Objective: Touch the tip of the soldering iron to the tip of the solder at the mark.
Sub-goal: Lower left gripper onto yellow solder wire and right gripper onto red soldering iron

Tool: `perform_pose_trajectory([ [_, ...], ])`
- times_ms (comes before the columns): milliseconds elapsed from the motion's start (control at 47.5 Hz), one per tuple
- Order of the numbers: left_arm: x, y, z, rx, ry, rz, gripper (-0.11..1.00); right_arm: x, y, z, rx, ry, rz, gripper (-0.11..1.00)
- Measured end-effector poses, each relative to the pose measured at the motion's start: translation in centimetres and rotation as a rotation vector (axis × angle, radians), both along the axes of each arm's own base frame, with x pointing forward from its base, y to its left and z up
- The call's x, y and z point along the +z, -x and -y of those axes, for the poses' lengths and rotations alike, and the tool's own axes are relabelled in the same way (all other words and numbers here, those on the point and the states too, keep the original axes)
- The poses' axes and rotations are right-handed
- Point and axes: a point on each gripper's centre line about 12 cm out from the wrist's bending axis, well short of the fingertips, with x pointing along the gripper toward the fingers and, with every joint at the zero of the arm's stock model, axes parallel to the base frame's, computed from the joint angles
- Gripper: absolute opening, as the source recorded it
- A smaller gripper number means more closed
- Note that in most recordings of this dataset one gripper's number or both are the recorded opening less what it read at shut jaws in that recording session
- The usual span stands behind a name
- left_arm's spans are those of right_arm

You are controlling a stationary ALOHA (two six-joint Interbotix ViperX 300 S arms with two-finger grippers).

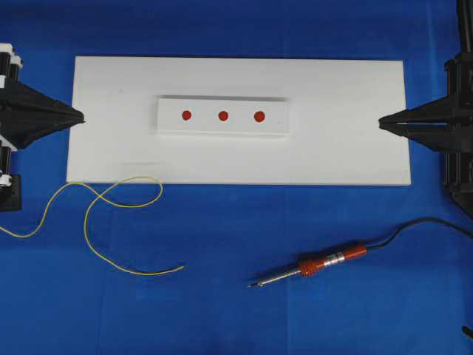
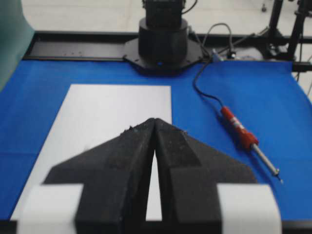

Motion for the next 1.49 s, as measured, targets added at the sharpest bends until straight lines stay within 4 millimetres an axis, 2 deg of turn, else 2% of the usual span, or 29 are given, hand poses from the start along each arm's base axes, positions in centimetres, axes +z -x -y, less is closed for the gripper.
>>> perform_pose_trajectory([
  [126,0.0,0.0,0.8,-0.042,0.001,-0.002,0.0,-0.1,-0.2,-0.8,0.039,-0.012,-0.032,-0.06],
  [337,-0.4,0.0,3.0,-0.152,-0.001,-0.017,0.0,-0.3,-0.8,-3.1,0.148,-0.013,-0.138,-0.06],
  [568,-2.1,-0.5,5.3,-0.253,-0.018,-0.091,0.0,-1.4,-1.0,-5.3,0.247,-0.061,-0.206,-0.04],
  [631,-2.6,-0.8,5.7,-0.268,-0.013,-0.118,0.03,-1.8,-1.1,-5.9,0.27,-0.083,-0.229,0.01],
  [695,-3.4,-1.1,6.1,-0.283,-0.014,-0.152,0.17,-2.2,-1.3,-6.4,0.288,-0.101,-0.254,0.11],
  [821,-4.8,-1.8,7.1,-0.316,-0.008,-0.211,0.58,-3.2,-1.6,-7.4,0.317,-0.14,-0.31,0.46],
  [905,-6.0,-2.2,7.8,-0.337,0.004,-0.267,0.8,-4.4,-2.0,-8.2,0.334,-0.164,-0.373,0.72],
  [947,-6.8,-2.4,8.2,-0.347,0.012,-0.301,0.88,-5.2,-2.2,-8.7,0.341,-0.173,-0.409,0.83],
  [1010,-7.8,-2.7,8.7,-0.36,0.022,-0.34,0.89,-6.6,-2.6,-9.2,0.342,-0.177,-0.472,0.95],
  [1137,-9.4,-3.1,9.7,-0.384,0.047,-0.382,0.88,-8.6,-3.2,-9.7,0.335,-0.184,-0.559,0.91],
  [1242,-10.9,-3.5,10.8,-0.413,0.048,-0.402,0.88,-10.4,-3.4,-10.3,0.342,-0.179,-0.607,0.92],
  [1494,-15.0,-4.8,12.4,-0.439,0.034,-0.46,0.87,-14.3,-3.5,-11.2,0.359,-0.196,-0.608,0.92],
])
